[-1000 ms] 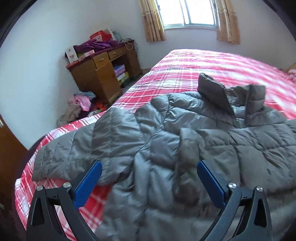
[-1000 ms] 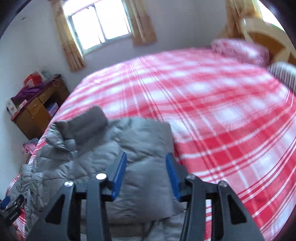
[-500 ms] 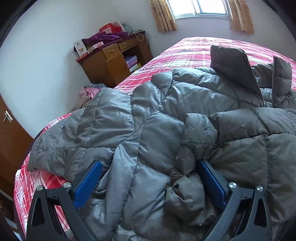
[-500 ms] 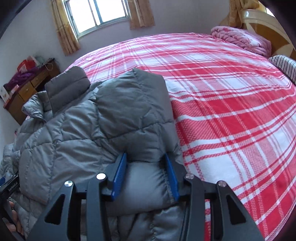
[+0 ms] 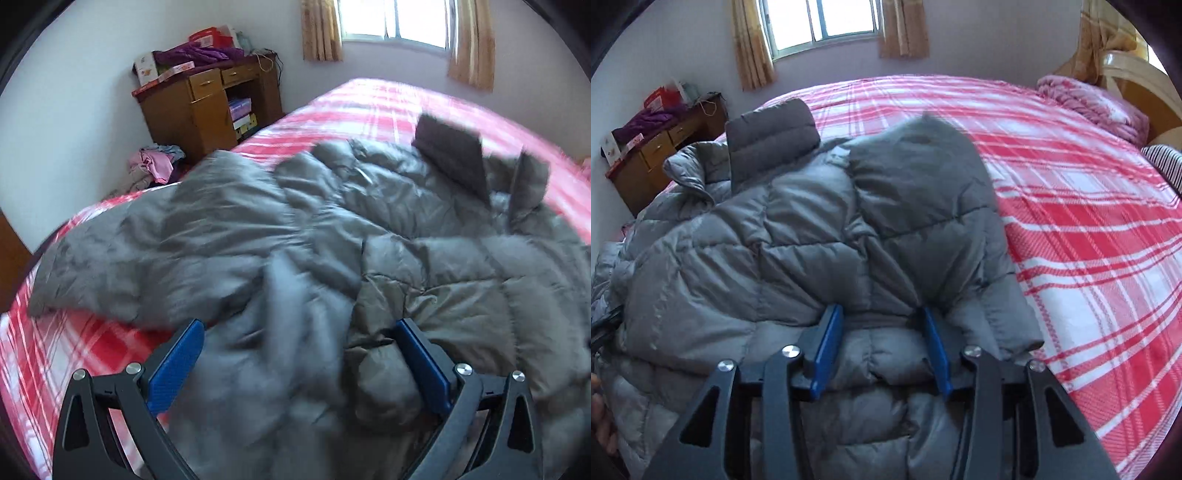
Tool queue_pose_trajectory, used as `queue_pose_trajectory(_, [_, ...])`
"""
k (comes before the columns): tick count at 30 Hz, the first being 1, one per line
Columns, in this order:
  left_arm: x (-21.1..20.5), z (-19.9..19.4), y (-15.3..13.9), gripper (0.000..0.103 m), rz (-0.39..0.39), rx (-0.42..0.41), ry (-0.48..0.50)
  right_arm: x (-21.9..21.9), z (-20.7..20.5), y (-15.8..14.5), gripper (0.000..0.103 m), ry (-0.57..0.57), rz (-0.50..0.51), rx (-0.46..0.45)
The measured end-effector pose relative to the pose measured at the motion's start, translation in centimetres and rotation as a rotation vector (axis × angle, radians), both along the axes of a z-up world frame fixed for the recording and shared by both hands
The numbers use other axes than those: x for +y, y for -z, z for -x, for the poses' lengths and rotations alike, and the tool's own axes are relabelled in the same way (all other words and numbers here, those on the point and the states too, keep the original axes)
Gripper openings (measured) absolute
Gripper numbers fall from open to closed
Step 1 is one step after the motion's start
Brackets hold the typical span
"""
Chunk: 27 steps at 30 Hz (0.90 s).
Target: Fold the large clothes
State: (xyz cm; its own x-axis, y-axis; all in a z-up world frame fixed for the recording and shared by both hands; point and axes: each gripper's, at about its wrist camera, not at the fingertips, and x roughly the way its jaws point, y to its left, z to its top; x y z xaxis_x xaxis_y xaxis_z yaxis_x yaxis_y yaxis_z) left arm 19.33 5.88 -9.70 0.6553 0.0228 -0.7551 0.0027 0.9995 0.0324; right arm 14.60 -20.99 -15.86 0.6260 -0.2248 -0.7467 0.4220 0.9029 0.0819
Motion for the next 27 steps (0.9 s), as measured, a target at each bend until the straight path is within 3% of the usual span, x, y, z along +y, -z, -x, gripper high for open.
queue_pose_trajectory(3, [4.2, 2.1, -2.3, 0.102, 0.042, -0.056, -0.066, 0.4, -0.3, 0.2, 0.056, -0.007, 0.032, 0.016])
queue_pose_trajectory(8, [15.4, 3.9, -6.1, 0.102, 0.089, -0.204, -0.364, 0.5, -0.4, 0.2, 0.061, -0.019, 0.036, 0.014])
queue_pose_trajectory(11, [21.7, 2.2, -5.7, 0.102, 0.088, -0.132, -0.526, 0.7, -0.3, 0.1, 0.061, -0.021, 0.031, 0.010])
queue_pose_trajectory(15, [28.0, 0.7, -3.0, 0.102, 0.175, -0.017, -0.694, 0.7, -0.2, 0.0, 0.062, -0.023, 0.024, 0.003])
queue_pose_trajectory(20, [31.3, -1.1, 0.6, 0.102, 0.264, 0.054, -0.782, 0.7, 0.0, -0.1, 0.063, -0.024, 0.023, 0.001])
queue_pose_trajectory(25, [32.2, -1.3, 1.9, 0.101, 0.421, 0.011, -0.782, 0.7, 0.0, 0.0, 0.064, -0.026, 0.023, 0.001])
queue_pose_trajectory(26, [32.2, -1.5, 2.0, 0.100, 0.421, 0.003, -0.784, 0.7, 0.0, 0.0, 0.064, -0.026, 0.024, 0.001])
queue_pose_trajectory(27, [32.2, -1.8, 2.1, 0.090, 0.419, 0.001, -0.782, 0.8, 0.0, 0.0, 0.064, -0.026, 0.024, 0.001])
